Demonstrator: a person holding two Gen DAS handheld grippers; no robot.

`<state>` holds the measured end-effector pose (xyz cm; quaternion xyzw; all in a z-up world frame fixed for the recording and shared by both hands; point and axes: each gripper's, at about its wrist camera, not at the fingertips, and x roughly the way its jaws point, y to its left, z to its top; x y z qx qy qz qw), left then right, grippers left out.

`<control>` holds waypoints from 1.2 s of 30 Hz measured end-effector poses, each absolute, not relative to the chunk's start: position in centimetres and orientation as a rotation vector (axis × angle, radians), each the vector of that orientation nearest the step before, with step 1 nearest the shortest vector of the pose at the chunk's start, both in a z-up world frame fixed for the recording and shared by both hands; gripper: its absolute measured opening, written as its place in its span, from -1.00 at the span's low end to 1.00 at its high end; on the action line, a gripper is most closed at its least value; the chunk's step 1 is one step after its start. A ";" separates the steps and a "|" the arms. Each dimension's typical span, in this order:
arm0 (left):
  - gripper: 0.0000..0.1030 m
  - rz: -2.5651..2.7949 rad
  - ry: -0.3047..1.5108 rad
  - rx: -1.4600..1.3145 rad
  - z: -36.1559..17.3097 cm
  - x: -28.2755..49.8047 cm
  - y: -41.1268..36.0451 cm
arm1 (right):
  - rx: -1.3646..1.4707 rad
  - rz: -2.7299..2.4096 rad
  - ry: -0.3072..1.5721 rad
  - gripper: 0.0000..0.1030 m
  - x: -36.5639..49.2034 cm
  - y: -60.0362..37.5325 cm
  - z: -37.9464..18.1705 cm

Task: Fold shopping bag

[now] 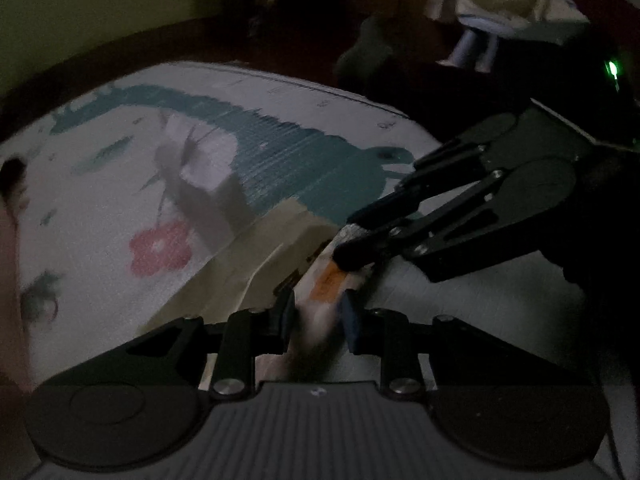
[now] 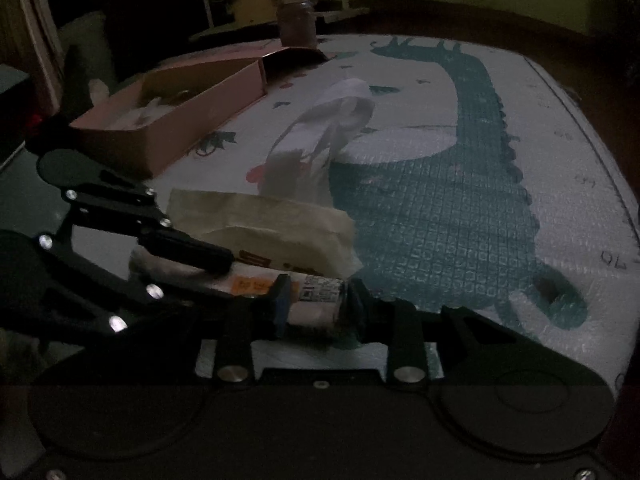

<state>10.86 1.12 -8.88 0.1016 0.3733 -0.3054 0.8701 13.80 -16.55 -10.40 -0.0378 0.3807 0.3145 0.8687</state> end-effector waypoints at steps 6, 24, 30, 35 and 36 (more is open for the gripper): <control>-0.49 -0.594 0.812 0.230 -8.3 9.1 4.0 | -0.077 0.657 0.794 -0.47 13.8 -16.7 -10.5; -0.48 -0.612 0.677 0.559 -7.4 6.0 2.0 | 0.005 0.668 0.851 -0.44 14.2 -17.6 -10.5; -0.48 -0.581 0.630 0.848 -8.7 4.9 -0.3 | 0.027 0.694 0.878 -0.44 14.8 -17.9 -10.5; -0.48 -0.569 0.623 0.984 -9.8 4.4 -1.1 | 0.046 0.708 0.896 -0.44 15.2 -18.1 -10.5; -0.48 -0.568 0.614 1.019 -10.0 4.3 -1.4 | 0.053 0.713 0.903 -0.44 15.3 -18.2 -10.5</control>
